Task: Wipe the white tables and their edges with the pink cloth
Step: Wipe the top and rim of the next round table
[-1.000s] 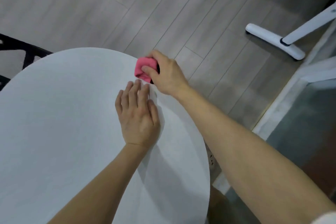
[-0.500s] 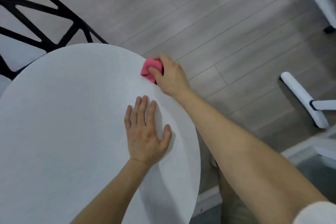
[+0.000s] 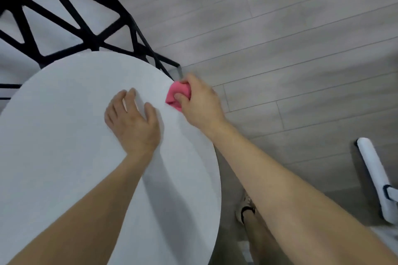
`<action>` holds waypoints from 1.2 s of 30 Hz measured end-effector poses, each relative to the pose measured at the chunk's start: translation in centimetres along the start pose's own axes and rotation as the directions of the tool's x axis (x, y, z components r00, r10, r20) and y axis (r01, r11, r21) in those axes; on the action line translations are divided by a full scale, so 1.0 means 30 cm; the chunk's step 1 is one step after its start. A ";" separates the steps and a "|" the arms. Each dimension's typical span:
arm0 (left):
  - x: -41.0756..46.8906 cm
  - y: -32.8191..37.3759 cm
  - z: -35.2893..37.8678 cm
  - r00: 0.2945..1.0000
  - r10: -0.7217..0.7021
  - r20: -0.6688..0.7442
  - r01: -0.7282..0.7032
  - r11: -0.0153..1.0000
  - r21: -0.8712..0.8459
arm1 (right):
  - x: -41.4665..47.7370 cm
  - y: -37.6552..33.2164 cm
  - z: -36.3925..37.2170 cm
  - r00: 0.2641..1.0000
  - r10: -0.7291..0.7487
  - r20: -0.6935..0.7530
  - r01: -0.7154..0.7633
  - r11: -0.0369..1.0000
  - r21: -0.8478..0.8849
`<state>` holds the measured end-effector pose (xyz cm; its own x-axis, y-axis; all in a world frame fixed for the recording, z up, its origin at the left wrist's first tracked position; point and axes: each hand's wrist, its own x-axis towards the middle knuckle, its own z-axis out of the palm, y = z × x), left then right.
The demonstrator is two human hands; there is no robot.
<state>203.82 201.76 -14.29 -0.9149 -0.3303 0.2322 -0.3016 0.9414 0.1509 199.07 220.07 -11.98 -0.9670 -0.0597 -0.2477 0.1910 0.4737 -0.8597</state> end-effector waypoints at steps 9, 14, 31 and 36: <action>0.007 0.007 -0.012 0.998 0.010 0.055 -0.011 1.000 0.027 | -0.115 0.051 -0.067 0.998 -0.017 0.063 0.014 0.998 0.058; -0.002 0.016 -0.019 0.997 -0.019 0.074 0.019 1.000 0.008 | 0.216 -0.106 0.050 0.981 -0.083 0.174 0.090 0.995 -0.036; 0.004 0.041 -0.024 0.992 -0.080 0.102 0.083 0.996 -0.022 | 0.533 -0.310 0.197 0.854 -0.187 0.485 0.252 0.965 -0.071; 0.017 0.046 -0.049 0.994 -0.066 0.091 0.063 0.997 0.032 | 0.706 -0.516 0.454 0.715 -0.258 0.650 0.406 0.910 -0.085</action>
<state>203.32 202.80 -12.55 -0.9135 -0.3843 0.1337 -0.3676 0.9203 0.1342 177.94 199.50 -10.01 -0.6306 -0.7363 -0.2455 -0.2334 0.4816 -0.8448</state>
